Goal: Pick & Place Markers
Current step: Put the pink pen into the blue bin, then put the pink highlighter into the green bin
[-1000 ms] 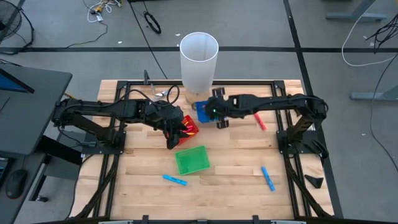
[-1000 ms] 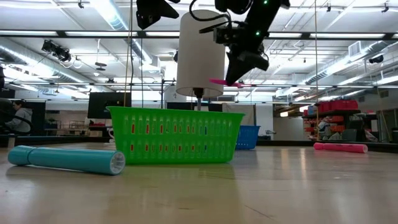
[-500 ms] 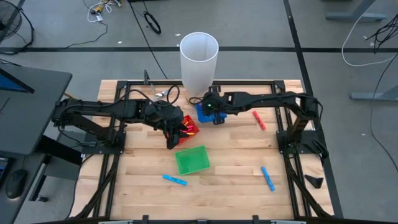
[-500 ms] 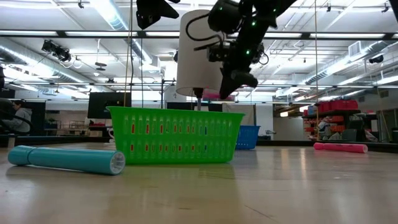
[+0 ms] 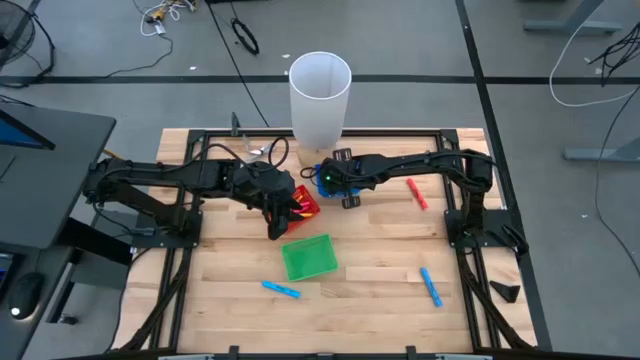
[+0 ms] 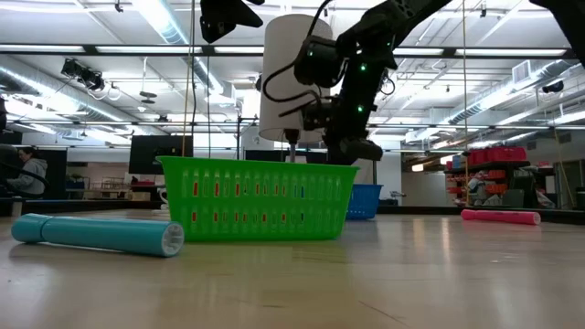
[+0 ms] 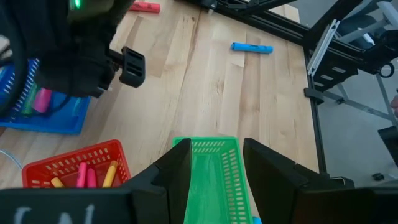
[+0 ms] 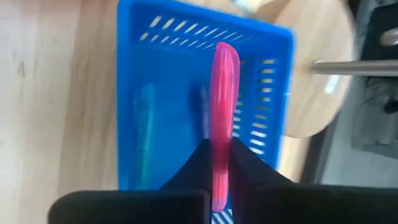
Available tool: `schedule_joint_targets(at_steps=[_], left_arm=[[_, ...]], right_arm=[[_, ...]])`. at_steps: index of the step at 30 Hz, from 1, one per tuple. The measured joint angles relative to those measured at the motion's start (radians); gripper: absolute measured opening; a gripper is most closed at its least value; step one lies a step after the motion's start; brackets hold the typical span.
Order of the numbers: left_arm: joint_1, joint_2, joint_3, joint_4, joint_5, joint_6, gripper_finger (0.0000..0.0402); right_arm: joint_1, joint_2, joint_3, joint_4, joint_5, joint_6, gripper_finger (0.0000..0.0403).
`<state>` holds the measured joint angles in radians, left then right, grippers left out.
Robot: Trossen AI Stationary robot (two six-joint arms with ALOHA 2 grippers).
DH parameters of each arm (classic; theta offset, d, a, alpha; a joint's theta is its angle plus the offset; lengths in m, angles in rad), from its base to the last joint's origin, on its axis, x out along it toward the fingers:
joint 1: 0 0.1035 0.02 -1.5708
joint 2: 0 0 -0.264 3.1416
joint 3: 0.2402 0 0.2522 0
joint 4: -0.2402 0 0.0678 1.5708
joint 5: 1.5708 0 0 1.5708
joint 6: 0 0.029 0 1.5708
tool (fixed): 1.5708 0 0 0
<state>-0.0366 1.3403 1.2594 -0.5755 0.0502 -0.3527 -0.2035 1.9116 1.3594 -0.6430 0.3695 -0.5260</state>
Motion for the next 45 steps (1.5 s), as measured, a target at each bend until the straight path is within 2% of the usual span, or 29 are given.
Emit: schedule_joint_targets(at_steps=[5, 13, 17, 25, 30, 40, 45], left_arm=[[0.0, 0.0, 0.0, -0.001, 0.0, 0.0, 0.0151], [0.0, 0.0, 0.0, 0.0, 0.0, -0.001, 0.0151], [0.0, 0.0, 0.0, -0.001, 0.0, -0.001, 0.0151], [0.0, 0.0, 0.0, -0.001, 0.0, -0.001, 0.0151], [0.0, 0.0, 0.0, -0.001, 0.0, -0.001, 0.0151], [0.0, 0.0, 0.0, -0.001, 0.0, 0.0, 0.0151], [0.0, 0.0, 0.0, 0.0, 0.0, 0.0, 0.0151]], right_arm=[[0.0, 0.009, -0.001, -0.033, -0.041, 0.044, 0.0032], [0.0, 0.009, -0.001, -0.023, -0.049, 0.032, 0.012], [0.0, 0.009, -0.001, -0.02, -0.048, 0.036, 0.0151], [0.0, 0.007, -0.001, -0.01, -0.043, 0.075, 0.0168], [0.0, -0.021, -0.001, -0.071, -0.037, 0.27, 0.0169], [-0.009, -0.066, 0.0, -0.342, -0.042, 0.775, 0.0169], [-0.009, -0.07, 0.0, -0.452, -0.091, 1.029, 0.0169]])
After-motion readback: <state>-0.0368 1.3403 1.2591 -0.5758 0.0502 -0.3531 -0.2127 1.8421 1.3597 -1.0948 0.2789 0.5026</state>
